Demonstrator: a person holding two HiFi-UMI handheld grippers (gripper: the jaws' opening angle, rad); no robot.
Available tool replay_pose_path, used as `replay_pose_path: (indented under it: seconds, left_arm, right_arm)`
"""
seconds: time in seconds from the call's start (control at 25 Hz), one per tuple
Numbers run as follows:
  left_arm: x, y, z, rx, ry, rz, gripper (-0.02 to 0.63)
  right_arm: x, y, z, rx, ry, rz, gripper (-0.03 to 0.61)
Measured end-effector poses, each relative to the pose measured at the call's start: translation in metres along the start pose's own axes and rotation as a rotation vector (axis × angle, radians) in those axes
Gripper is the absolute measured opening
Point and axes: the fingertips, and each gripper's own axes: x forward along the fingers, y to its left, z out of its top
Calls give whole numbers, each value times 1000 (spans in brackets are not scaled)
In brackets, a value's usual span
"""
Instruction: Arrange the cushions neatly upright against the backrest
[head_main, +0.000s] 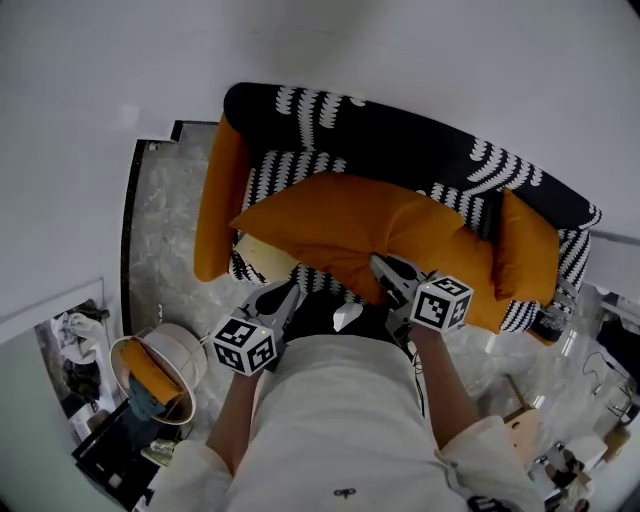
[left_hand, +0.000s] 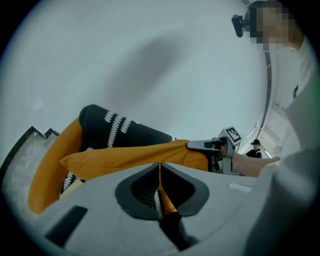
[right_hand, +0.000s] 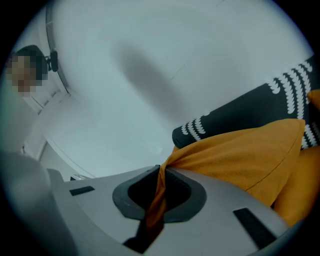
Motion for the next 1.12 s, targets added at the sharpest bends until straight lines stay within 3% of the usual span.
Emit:
replay_pose_path:
  seconds: [0.32, 0.48, 0.64, 0.76, 0.88, 1.12]
  left_arm:
    - [-32, 36, 3, -1, 11, 23, 15]
    - [-36, 47, 4, 4, 34, 22, 15]
    - [-36, 54, 8, 9, 47, 11, 15]
    - [-29, 58, 11, 11, 62, -6, 15]
    - [-19, 60, 15, 15, 90, -28, 15]
    - [1, 61, 35, 23, 116, -48, 15]
  right_arm:
    - [87, 10, -4, 173, -52, 260, 18]
    - [123, -23, 1, 266, -67, 296, 18]
    - [125, -79, 14, 319, -100, 181, 18]
    - [112, -121, 17, 390, -71, -1, 18]
    - [104, -158, 27, 336, -38, -145, 20]
    - [100, -221, 55, 375, -76, -345, 20]
